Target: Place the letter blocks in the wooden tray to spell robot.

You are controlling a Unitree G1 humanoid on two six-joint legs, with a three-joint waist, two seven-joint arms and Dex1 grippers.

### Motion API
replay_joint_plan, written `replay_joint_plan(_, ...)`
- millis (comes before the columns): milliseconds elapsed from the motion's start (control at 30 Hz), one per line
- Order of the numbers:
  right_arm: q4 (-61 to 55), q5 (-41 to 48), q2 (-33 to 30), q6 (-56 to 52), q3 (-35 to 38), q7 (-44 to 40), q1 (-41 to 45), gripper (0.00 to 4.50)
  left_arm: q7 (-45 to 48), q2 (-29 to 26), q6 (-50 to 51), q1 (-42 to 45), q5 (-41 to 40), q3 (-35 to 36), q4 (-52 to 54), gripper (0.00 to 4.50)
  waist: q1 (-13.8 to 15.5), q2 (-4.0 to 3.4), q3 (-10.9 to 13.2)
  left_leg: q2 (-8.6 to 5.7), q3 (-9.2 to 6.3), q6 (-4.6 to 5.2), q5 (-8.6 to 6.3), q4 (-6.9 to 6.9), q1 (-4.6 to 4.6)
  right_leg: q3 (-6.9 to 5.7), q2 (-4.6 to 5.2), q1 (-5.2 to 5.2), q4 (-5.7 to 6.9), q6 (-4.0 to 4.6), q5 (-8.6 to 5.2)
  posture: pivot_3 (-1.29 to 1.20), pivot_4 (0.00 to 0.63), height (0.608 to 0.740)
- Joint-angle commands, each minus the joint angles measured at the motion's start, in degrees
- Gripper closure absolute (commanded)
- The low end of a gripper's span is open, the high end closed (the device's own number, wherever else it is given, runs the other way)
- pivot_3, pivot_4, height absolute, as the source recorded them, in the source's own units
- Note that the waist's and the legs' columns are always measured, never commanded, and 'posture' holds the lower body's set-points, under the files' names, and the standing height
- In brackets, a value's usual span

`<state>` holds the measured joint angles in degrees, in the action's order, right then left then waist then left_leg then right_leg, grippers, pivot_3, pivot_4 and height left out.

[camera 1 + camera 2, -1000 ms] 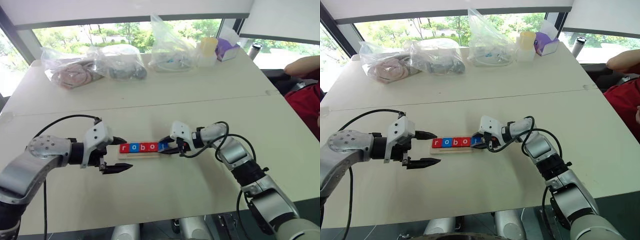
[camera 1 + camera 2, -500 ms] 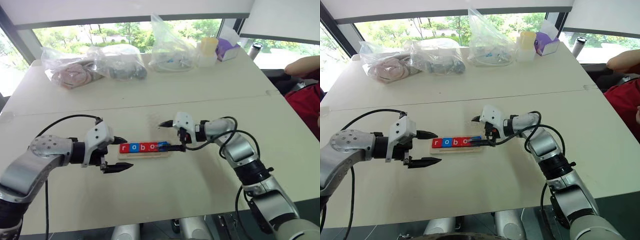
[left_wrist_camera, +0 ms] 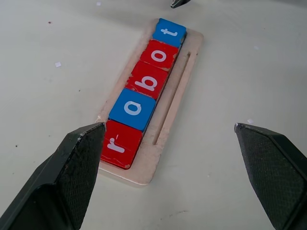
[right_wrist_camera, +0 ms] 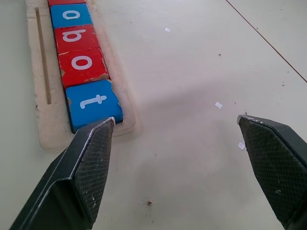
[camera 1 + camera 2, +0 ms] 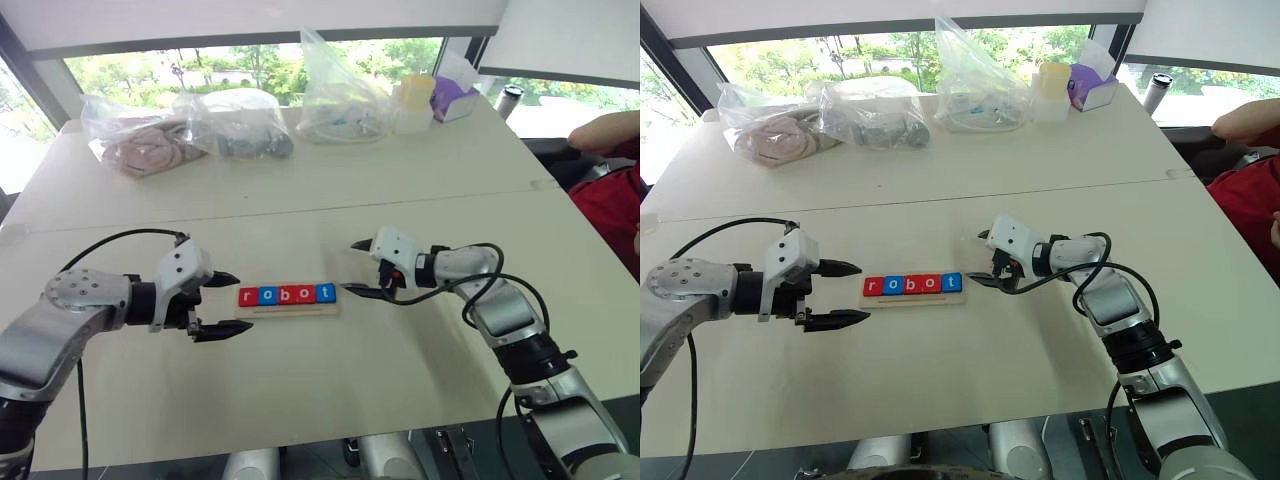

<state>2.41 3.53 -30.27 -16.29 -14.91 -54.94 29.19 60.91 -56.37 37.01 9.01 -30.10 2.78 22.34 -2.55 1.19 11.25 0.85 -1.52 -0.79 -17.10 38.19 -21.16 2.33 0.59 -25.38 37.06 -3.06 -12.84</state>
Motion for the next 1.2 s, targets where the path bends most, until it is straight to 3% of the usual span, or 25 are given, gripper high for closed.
replay_joint_plan(33,0.12,0.37,1.04,1.44,-0.3,-0.24,0.34,0.3,-0.48,-0.38,0.01,-0.13,-0.18,1.88,1.12,0.0,-0.01,0.0,0.0,0.0,0.0,0.0,0.0,0.0,0.0,0.0,0.0,0.0,0.0,0.0,0.0,0.0,0.15,0.74)
replay_joint_plan(500,3.86,-1.34,2.26,4.77,-1.27,-0.53,1.72,0.3,-1.91,-0.34,1.07,-1.13,-0.84,2.72,2.34,0.0,0.0,0.0,0.0,0.01,-0.01,0.0,0.0,0.0,0.01,0.0,-0.01,0.0,0.01,-0.02,0.02,0.0,0.15,0.74)
replay_joint_plan(733,0.86,-0.72,-1.91,3.25,2.47,-0.21,1.08,0.3,-3.05,0.04,3.18,-2.75,-3.72,7.92,1.7,0.0,0.05,0.0,0.0,0.0,0.0,0.0,0.0,0.0,0.0,0.0,0.02,0.0,0.01,0.0,0.01,0.0,0.15,0.74)
replay_joint_plan(867,-14.97,11.9,-6.44,-13.52,11.63,-2.32,-6.96,0.3,-3.05,-0.73,2.75,-12.97,-2.61,16.57,2.54,0.0,0.06,-0.01,-0.02,0.04,-0.04,0.01,-0.01,-0.05,-0.03,0.0,0.04,-0.03,0.0,-0.1,-0.01,0.0,0.15,0.74)
replay_joint_plan(1000,-26.78,23.55,-8.63,-28.53,20.39,0.0,-13.34,0.3,-6.36,3.37,2.48,-20.33,-3.54,23.95,3.73,0.0,0.13,-0.02,0.0,0.12,-0.17,0.03,-0.03,-0.09,-0.08,-0.02,0.07,-0.06,0.0,-0.12,-0.08,0.0,0.15,0.74)
replay_joint_plan(1200,-32.28,28.54,-8.87,-35.06,23.54,4.95,-17.79,0.3,-8.89,7.6,0.13,-25.84,-1.91,26.68,1.84,0.0,0.07,0.04,-0.03,0.06,-0.04,0.01,-0.02,0.02,0.08,0.02,0.04,0.06,-0.04,-0.07,-0.23,0.0,0.15,0.74)
